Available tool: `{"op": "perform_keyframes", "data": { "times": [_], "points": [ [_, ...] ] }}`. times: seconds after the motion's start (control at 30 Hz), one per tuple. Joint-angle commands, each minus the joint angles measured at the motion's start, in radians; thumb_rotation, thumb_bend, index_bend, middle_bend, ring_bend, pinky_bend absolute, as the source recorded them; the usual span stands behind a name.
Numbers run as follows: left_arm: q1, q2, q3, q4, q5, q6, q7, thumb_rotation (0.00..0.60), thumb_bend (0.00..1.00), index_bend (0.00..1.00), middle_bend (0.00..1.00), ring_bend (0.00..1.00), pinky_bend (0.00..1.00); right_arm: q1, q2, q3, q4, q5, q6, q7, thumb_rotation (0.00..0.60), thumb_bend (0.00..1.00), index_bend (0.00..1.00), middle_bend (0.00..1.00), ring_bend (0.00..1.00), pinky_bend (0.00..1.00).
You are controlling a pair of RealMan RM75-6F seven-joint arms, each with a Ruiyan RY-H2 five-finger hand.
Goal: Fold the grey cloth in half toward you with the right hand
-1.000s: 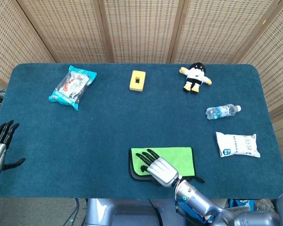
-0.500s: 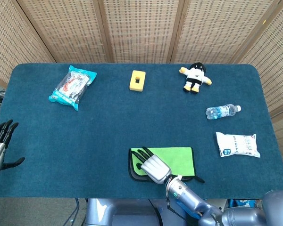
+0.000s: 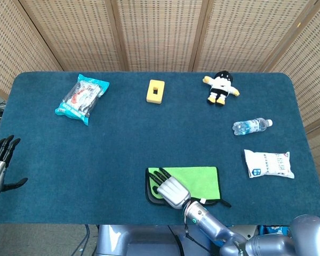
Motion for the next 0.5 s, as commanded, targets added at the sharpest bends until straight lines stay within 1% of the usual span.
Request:
{"op": "perform_keyframes", "data": {
  "times": [0.03, 0.17, 0.33, 0.4, 0.5],
  "points": [
    [0.000, 0.000, 0.000, 0.000, 0.000, 0.000, 0.000, 0.600, 0.13, 0.00, 0.00, 0.00, 0.00, 0.000, -0.004, 0.003, 0.006, 0.005, 0.001, -0.003, 0.600, 0.33, 0.42, 0.00, 0.00, 0.00],
    [-0.001, -0.001, 0.000, 0.000, -0.001, -0.002, 0.003, 0.600, 0.13, 0.00, 0.00, 0.00, 0.00, 0.001, -0.008, 0.002, 0.010, 0.009, 0.002, -0.006, 0.600, 0.33, 0.42, 0.00, 0.00, 0.00],
    [-0.002, -0.001, 0.000, -0.001, 0.001, -0.002, 0.005, 0.600, 0.13, 0.00, 0.00, 0.00, 0.00, 0.004, -0.016, 0.002, 0.019, 0.016, -0.002, -0.014, 0.600, 0.34, 0.46, 0.00, 0.00, 0.00],
    [-0.003, -0.001, 0.001, -0.001, 0.001, -0.004, 0.004, 0.600, 0.13, 0.00, 0.00, 0.00, 0.00, 0.004, -0.019, 0.003, 0.023, 0.022, -0.004, -0.018, 0.600, 0.37, 0.46, 0.00, 0.00, 0.00],
    [-0.003, -0.001, 0.000, 0.000, -0.001, -0.004, 0.004, 0.600, 0.13, 0.00, 0.00, 0.00, 0.00, 0.006, -0.019, 0.000, 0.023, 0.025, -0.007, -0.026, 0.600, 0.45, 0.47, 0.00, 0.00, 0.00]
  ]
}}
